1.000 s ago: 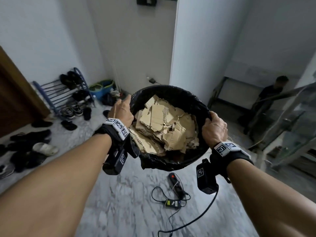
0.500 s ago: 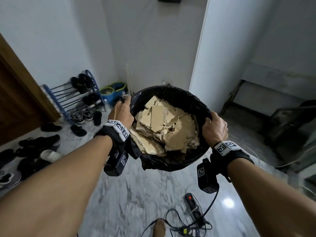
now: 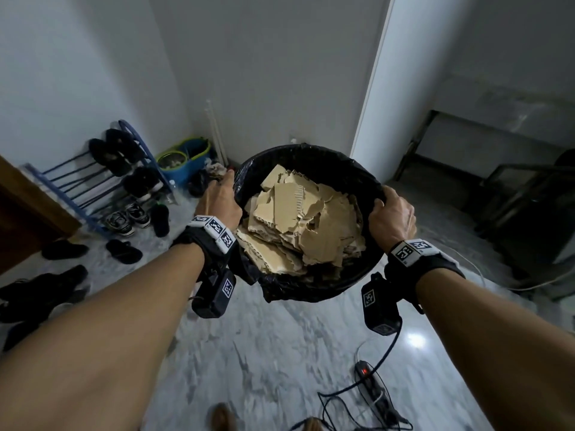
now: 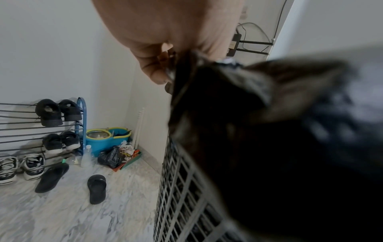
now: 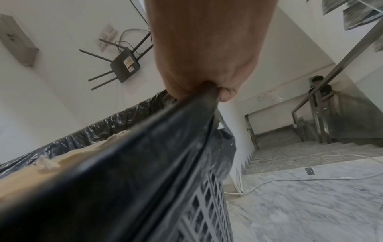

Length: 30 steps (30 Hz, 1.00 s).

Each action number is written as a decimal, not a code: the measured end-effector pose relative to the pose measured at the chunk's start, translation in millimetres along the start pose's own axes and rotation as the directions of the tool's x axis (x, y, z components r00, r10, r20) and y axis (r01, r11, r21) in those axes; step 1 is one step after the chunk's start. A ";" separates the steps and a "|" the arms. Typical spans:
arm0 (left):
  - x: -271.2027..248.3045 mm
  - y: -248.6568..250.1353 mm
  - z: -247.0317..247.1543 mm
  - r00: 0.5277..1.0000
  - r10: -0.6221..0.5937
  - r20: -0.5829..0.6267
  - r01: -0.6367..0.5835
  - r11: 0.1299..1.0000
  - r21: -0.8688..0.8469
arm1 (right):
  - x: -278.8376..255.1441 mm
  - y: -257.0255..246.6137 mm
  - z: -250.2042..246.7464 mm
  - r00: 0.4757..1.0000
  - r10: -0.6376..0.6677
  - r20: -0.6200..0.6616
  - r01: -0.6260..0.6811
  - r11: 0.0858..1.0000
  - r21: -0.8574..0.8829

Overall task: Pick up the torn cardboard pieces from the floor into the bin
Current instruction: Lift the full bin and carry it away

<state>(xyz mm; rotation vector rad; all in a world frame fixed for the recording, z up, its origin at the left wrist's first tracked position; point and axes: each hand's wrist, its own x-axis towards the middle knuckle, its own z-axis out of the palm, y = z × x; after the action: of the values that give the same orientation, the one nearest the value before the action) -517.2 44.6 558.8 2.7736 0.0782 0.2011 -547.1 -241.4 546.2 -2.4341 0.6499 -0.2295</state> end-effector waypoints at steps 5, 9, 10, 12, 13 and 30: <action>62.0 -27.5 9.1 0.997 0.061 0.044 -0.061 0.998 -0.007 | 20.8 -31.1 34.3 0.998 0.059 -0.032 -0.059 0.998 0.005; 119.4 -48.6 27.0 0.990 0.135 0.052 -0.132 0.990 -0.047 | 36.6 -51.4 66.5 0.991 0.101 -0.084 -0.102 0.995 -0.002; 131.7 -53.3 32.4 0.988 0.142 0.063 -0.139 0.989 -0.052 | 41.4 -55.8 74.8 0.989 0.109 -0.095 -0.111 0.994 -0.009; 151.2 -60.2 42.2 0.983 0.157 0.092 -0.153 0.987 -0.050 | 51.1 -62.2 89.1 0.985 0.136 -0.109 -0.140 0.990 -0.027; 160.3 -62.7 47.9 0.980 0.172 0.102 -0.168 0.985 -0.041 | 56.6 -64.0 95.9 0.983 0.144 -0.112 -0.148 0.988 -0.033; 283.2 -74.4 247.9 0.945 0.173 0.276 -0.166 0.985 -0.050 | 189.9 13.2 254.4 0.968 0.245 -0.056 -0.250 0.961 -0.122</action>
<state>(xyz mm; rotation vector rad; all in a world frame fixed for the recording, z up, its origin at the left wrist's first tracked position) -202.4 50.7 339.5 2.7514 -0.2343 -0.1479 -310.1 -216.0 336.1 -2.4433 1.0060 -0.1385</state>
